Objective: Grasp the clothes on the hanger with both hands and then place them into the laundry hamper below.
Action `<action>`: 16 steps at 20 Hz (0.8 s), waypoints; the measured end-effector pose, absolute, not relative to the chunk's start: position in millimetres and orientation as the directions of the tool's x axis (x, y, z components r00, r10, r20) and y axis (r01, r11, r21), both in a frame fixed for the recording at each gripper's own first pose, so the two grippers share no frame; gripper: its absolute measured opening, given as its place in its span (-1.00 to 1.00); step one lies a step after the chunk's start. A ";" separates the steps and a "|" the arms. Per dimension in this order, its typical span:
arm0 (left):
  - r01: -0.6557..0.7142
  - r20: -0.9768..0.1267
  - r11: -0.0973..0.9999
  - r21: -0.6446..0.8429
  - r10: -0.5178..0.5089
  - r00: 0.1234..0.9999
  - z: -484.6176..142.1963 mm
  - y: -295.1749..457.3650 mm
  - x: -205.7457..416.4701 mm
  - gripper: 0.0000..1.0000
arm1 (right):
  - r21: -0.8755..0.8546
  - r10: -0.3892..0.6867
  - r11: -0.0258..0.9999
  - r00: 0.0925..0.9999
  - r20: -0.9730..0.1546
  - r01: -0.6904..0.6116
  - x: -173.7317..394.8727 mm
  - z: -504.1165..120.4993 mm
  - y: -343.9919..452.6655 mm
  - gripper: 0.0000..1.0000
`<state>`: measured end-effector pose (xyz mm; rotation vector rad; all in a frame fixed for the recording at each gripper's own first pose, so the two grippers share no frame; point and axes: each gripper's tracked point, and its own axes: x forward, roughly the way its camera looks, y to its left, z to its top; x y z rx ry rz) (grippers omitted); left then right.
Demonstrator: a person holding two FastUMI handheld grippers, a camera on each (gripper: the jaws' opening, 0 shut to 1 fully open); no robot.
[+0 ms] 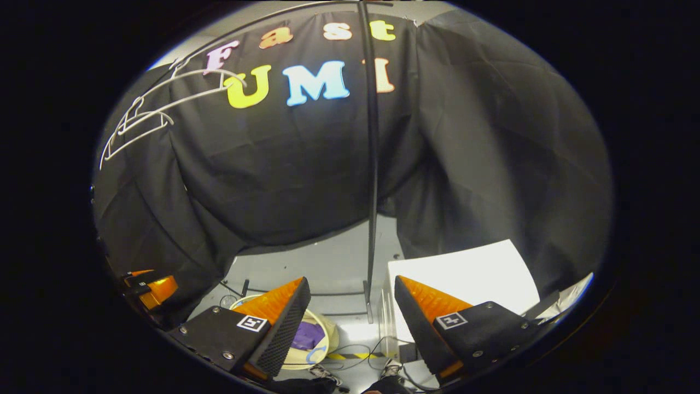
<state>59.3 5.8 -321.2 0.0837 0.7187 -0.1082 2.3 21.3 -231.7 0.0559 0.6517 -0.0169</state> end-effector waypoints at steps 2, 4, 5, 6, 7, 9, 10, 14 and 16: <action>0.088 -0.603 0.996 0.028 -0.053 0.796 -276.5 -20.5 69.8 0.92 | 0.064 0.006 0.997 0.841 -0.541 0.033 8.5 -205.0 -1.9 0.91; 0.066 -0.542 0.998 0.024 -0.043 0.840 -232.2 -45.5 79.1 0.92 | 0.073 0.011 0.997 0.880 -0.474 0.027 13.9 -177.1 -25.4 0.90; 0.057 -0.511 0.998 0.019 -0.039 0.859 -213.0 -56.0 81.7 0.92 | 0.075 0.016 0.997 0.898 -0.440 0.019 17.3 -162.0 -36.1 0.89; 0.049 -0.476 0.999 0.012 -0.037 0.878 -192.1 -67.2 87.0 0.92 | 0.079 0.023 0.997 0.915 -0.402 0.010 18.5 -151.0 -46.1 0.89; 0.041 -0.440 0.999 0.004 -0.035 0.897 -170.3 -79.0 87.8 1.00 | 0.080 0.027 0.997 0.931 -0.365 0.002 22.2 -136.5 -57.0 0.90; 0.025 -0.357 1.000 0.003 -0.023 0.934 -127.6 -89.6 92.1 1.00 | 0.066 0.023 0.998 0.957 -0.288 -0.004 28.1 -107.7 -82.5 0.89; 0.008 -0.309 1.000 0.005 -0.006 0.951 -107.6 -93.1 95.3 1.00 | 0.056 0.021 0.998 0.968 -0.249 -0.007 29.5 -94.1 -93.6 0.89; -0.013 -0.168 0.999 -0.032 0.008 0.986 -39.3 -109.5 70.9 1.00 | 0.049 0.009 0.999 0.993 -0.119 -0.003 30.7 -35.2 -128.0 0.89; -0.012 -0.131 0.999 -0.032 0.007 0.991 -10.8 -114.4 55.8 1.00 | 0.033 -0.027 0.999 0.998 -0.057 0.029 29.7 -10.0 -142.8 0.89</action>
